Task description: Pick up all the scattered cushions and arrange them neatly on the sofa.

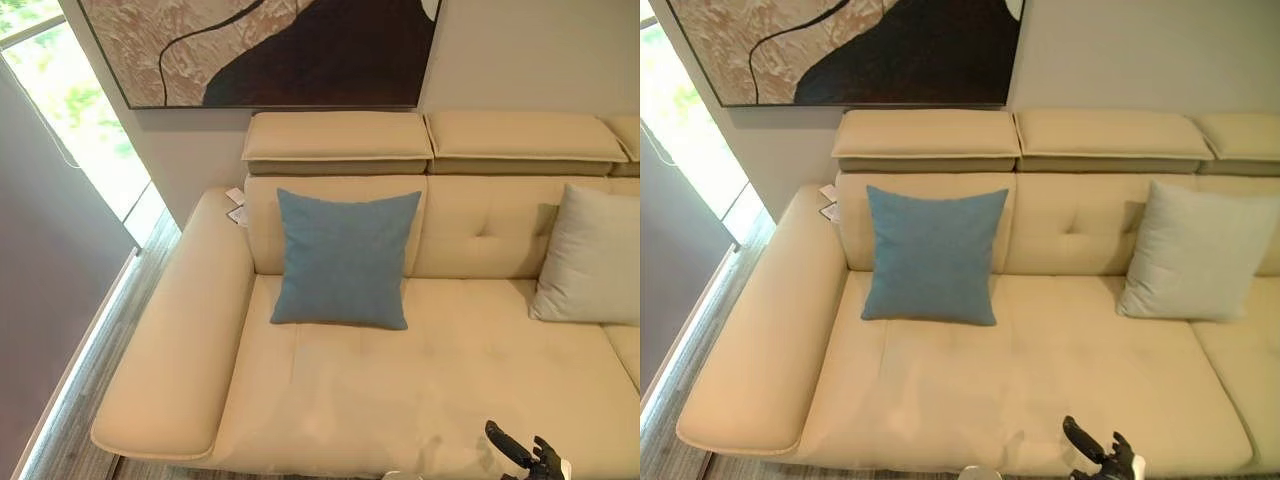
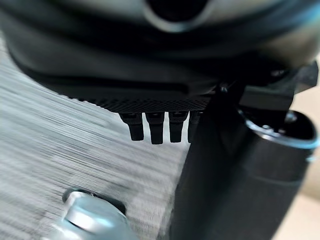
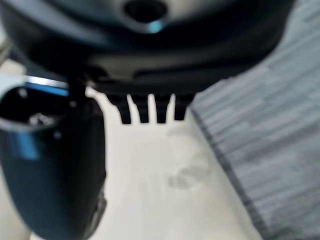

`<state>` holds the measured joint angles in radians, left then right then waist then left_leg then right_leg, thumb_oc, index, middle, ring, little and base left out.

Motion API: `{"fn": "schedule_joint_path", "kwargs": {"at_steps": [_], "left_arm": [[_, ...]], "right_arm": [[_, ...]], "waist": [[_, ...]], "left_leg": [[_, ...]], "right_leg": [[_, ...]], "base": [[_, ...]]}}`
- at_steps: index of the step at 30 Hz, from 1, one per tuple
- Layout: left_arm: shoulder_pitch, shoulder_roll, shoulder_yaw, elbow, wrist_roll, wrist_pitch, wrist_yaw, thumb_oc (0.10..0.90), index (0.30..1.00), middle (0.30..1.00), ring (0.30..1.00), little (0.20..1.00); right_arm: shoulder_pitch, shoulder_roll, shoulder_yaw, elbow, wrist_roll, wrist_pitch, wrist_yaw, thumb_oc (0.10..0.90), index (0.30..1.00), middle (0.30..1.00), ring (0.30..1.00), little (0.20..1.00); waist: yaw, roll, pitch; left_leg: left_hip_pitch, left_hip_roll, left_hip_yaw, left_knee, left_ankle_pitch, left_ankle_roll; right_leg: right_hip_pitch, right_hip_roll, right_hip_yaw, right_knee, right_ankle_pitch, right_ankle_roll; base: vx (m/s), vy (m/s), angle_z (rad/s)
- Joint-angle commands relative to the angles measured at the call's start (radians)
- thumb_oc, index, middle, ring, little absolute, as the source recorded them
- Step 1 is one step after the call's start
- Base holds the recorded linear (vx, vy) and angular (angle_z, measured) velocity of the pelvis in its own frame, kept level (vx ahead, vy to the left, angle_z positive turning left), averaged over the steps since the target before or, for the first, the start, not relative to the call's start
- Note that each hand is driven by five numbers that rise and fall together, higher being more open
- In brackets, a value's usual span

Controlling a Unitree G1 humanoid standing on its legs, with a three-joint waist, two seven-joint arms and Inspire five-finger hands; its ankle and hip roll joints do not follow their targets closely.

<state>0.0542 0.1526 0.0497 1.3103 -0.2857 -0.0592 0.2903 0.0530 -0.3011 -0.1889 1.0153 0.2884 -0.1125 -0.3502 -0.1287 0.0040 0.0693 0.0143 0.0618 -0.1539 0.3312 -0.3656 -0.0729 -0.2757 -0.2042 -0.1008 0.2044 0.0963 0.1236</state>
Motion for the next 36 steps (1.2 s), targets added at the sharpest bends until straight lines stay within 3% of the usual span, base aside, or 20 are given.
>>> {"fn": "schedule_joint_path", "kwargs": {"at_steps": [1,4,6,7,8,9,10,11,13,15,17,19,22,24,27,29,31,33,34,36], "left_arm": [[0.001,0.029,-0.004,-0.014,0.088,-0.005,0.049,0.800,0.900,0.900,0.900,0.900],[-0.008,0.040,-0.020,0.033,0.161,0.019,0.049,0.800,0.900,0.900,0.900,0.900],[-0.011,0.050,-0.021,0.041,0.182,0.028,0.052,0.800,0.900,0.900,0.900,0.900],[-0.012,0.051,-0.020,0.042,0.182,0.028,0.052,0.800,0.900,0.900,0.900,0.900],[0.000,0.059,-0.016,0.070,0.190,0.043,0.048,0.800,0.900,0.900,0.900,0.900],[0.000,0.060,-0.016,0.070,0.190,0.043,0.048,0.800,0.900,0.900,0.900,0.900],[0.025,0.061,-0.002,0.091,0.200,0.053,0.049,0.800,0.900,0.900,0.900,0.900],[0.025,0.062,-0.002,0.091,0.200,0.053,0.049,0.800,0.900,0.900,0.900,0.900],[0.060,0.057,0.024,0.100,0.191,0.061,0.047,0.800,0.900,0.900,0.900,0.900],[0.064,0.059,0.029,0.091,0.185,0.060,0.048,0.800,0.900,0.900,0.900,0.900],[0.055,0.066,0.025,0.052,0.163,0.046,0.054,0.800,0.900,0.900,0.900,0.900],[0.033,0.070,0.010,0.015,0.147,0.035,0.060,0.800,0.900,0.900,0.900,0.900],[0.004,0.058,-0.016,-0.017,0.156,0.022,0.080,0.800,0.900,0.900,0.900,0.900],[-0.020,0.049,-0.048,-0.054,0.160,0.016,0.092,0.800,0.900,0.900,0.900,0.900],[-0.047,0.034,-0.070,-0.081,0.151,0.007,0.098,0.800,0.900,0.900,0.900,0.900],[-0.073,0.023,-0.088,-0.099,0.137,0.000,0.093,0.800,0.900,0.900,0.900,0.900],[-0.080,0.002,-0.105,-0.099,0.126,-0.010,0.078,0.800,0.900,0.900,0.900,0.900],[-0.079,-0.003,-0.111,-0.091,0.126,-0.009,0.076,0.800,0.900,0.900,0.900,0.900],[-0.077,-0.011,-0.111,-0.076,0.126,-0.003,0.068,0.800,0.900,0.900,0.900,0.900],[-0.071,-0.019,-0.131,-0.063,0.145,0.001,0.058,0.800,0.900,0.900,0.900,0.900]], "right_arm": [[-0.029,-0.031,0.000,-0.042,0.022,-0.018,-0.035,0.800,0.900,0.900,0.900,0.900],[-0.034,-0.005,-0.002,-0.046,0.037,-0.013,-0.034,0.800,0.900,0.900,0.900,0.900],[-0.057,0.001,0.012,-0.050,0.052,-0.022,-0.040,0.800,0.900,0.900,0.900,0.900],[-0.058,0.002,0.012,-0.050,0.052,-0.022,-0.040,0.800,0.900,0.900,0.900,0.900],[-0.060,0.002,0.020,-0.058,0.049,-0.025,-0.041,0.800,0.900,0.900,0.900,0.900],[-0.061,0.003,0.020,-0.059,0.049,-0.025,-0.041,0.800,0.900,0.900,0.900,0.900],[-0.057,0.002,0.026,-0.053,0.035,-0.024,-0.042,0.800,0.900,0.900,0.900,0.900],[-0.057,0.002,0.026,-0.053,0.035,-0.024,-0.041,0.800,0.900,0.900,0.900,0.900],[-0.049,-0.011,0.037,-0.048,-0.020,-0.008,-0.048,0.800,0.900,0.900,0.900,0.900],[-0.048,-0.011,0.040,-0.049,-0.028,-0.007,-0.051,0.800,0.900,0.900,0.900,0.900],[-0.044,-0.005,0.041,-0.055,-0.022,-0.007,-0.055,0.800,0.900,0.900,0.900,0.900],[-0.050,-0.002,0.052,-0.062,-0.004,-0.015,-0.057,0.800,0.900,0.900,0.900,0.900],[-0.058,-0.006,0.065,-0.069,0.001,-0.024,-0.070,0.800,0.900,0.900,0.900,0.900],[-0.042,-0.013,0.078,-0.114,-0.013,-0.029,-0.085,0.800,0.900,0.900,0.900,0.900],[-0.035,-0.019,0.098,-0.109,-0.051,-0.024,-0.094,0.800,0.900,0.900,0.900,0.900],[-0.033,-0.022,0.117,-0.125,-0.075,-0.018,-0.102,0.800,0.900,0.900,0.900,0.900],[-0.029,-0.014,0.124,-0.119,-0.077,-0.018,-0.095,0.800,0.900,0.900,0.900,0.900],[-0.031,-0.013,0.125,-0.118,-0.073,-0.023,-0.093,0.800,0.900,0.900,0.900,0.900],[-0.039,-0.014,0.132,-0.125,-0.074,-0.025,-0.084,0.800,0.900,0.900,0.900,0.900],[-0.038,-0.012,0.129,-0.132,-0.071,-0.029,-0.084,0.800,0.900,0.900,0.900,0.900]], "waist": [[-0.011,-0.018,0.032],[-0.005,-0.026,0.068],[0.016,-0.008,0.105],[0.013,-0.014,0.103],[0.042,-0.001,0.118],[0.041,-0.006,0.116],[0.074,0.012,0.105],[0.074,0.009,0.102],[0.135,0.022,0.054],[0.154,0.020,0.039],[0.199,-0.006,0.000],[0.207,-0.027,0.003],[0.205,-0.022,0.011],[0.179,-0.006,0.028],[0.163,0.001,0.049],[0.154,-0.003,0.074],[0.144,-0.022,0.089],[0.138,-0.026,0.084],[0.133,-0.023,0.075],[0.109,-0.010,0.047]], "left_leg": [[0.156,0.014,-0.005,-0.149,0.024,-0.013],[0.126,-0.020,0.019,-0.149,0.035,0.003],[0.063,-0.032,0.050,-0.124,0.061,0.020],[0.059,-0.039,0.048,-0.126,0.067,0.021],[0.016,-0.052,0.086,-0.117,0.101,0.038],[0.013,-0.058,0.085,-0.121,0.107,0.038],[-0.018,-0.058,0.136,-0.142,0.148,0.059],[-0.021,-0.061,0.136,-0.145,0.153,0.059],[-0.074,-0.052,0.242,-0.170,0.204,0.083],[-0.095,-0.048,0.274,-0.169,0.216,0.088],[-0.177,-0.038,0.340,-0.144,0.244,0.099],[-0.256,-0.016,0.350,-0.105,0.279,0.085],[-0.307,0.019,0.363,-0.079,0.316,0.061],[-0.301,0.054,0.363,-0.107,0.356,0.037],[-0.309,0.064,0.332,-0.105,0.382,0.018],[-0.309,0.051,0.272,-0.100,0.384,-0.005],[-0.268,-0.025,0.121,-0.034,0.302,-0.008],[-0.247,-0.041,0.093,-0.010,0.282,-0.005],[-0.180,-0.075,0.020,0.019,0.240,0.007],[-0.104,-0.091,-0.012,-0.036,0.211,0.020]], "right_leg": [[-0.094,-0.071,0.043,-0.071,0.082,0.103],[-0.083,-0.107,0.026,-0.161,0.129,0.111],[-0.076,-0.089,-0.017,-0.128,0.063,0.086],[-0.080,-0.095,-0.016,-0.128,0.065,0.086],[-0.042,-0.084,-0.072,-0.032,-0.004,0.056],[-0.046,-0.089,-0.070,-0.032,-0.002,0.056],[-0.005,-0.083,-0.140,0.092,-0.061,0.034],[-0.008,-0.086,-0.139,0.090,-0.058,0.034],[0.144,-0.085,-0.253,0.165,-0.159,0.015],[0.199,-0.083,-0.267,0.160,-0.180,0.017],[0.322,-0.043,-0.232,0.098,-0.207,0.040],[0.332,0.033,-0.121,-0.003,-0.256,0.025],[0.321,0.067,-0.094,-0.070,-0.262,0.007],[0.319,0.103,-0.083,-0.105,-0.264,-0.019],[0.311,0.114,-0.076,-0.108,-0.255,-0.030],[0.293,0.117,-0.056,-0.098,-0.239,-0.039],[0.256,0.115,-0.003,-0.089,-0.207,-0.040],[0.239,0.114,0.014,-0.089,-0.193,-0.039],[0.207,0.132,0.054,-0.078,-0.181,-0.039],[0.171,0.154,0.081,-0.075,-0.167,-0.035]], "base": [[-0.49,0.357,0.05],[-0.57,0.339,0.01],[-0.52,0.209,0.02],[-0.57,0.226,-0.03],[-0.38,0.161,-0.23],[-0.67,0.303,-0.72],[-0.31,0.144,-0.82],[-0.44,0.200,-1.13],[-0.37,0.126,-1.06],[-0.33,-0.003,-0.86],[-0.43,-0.151,-0.76],[-0.25,-0.187,-1.06],[-0.29,-0.205,-1.12],[-0.24,-0.162,-0.84],[-0.19,-0.055,-0.36],[-0.20,-0.015,-0.17],[-0.24,0.009,-0.69],[-0.17,0.050,-1.03],[-0.14,0.094,-0.75],[-0.10,0.107,-0.83]]}}
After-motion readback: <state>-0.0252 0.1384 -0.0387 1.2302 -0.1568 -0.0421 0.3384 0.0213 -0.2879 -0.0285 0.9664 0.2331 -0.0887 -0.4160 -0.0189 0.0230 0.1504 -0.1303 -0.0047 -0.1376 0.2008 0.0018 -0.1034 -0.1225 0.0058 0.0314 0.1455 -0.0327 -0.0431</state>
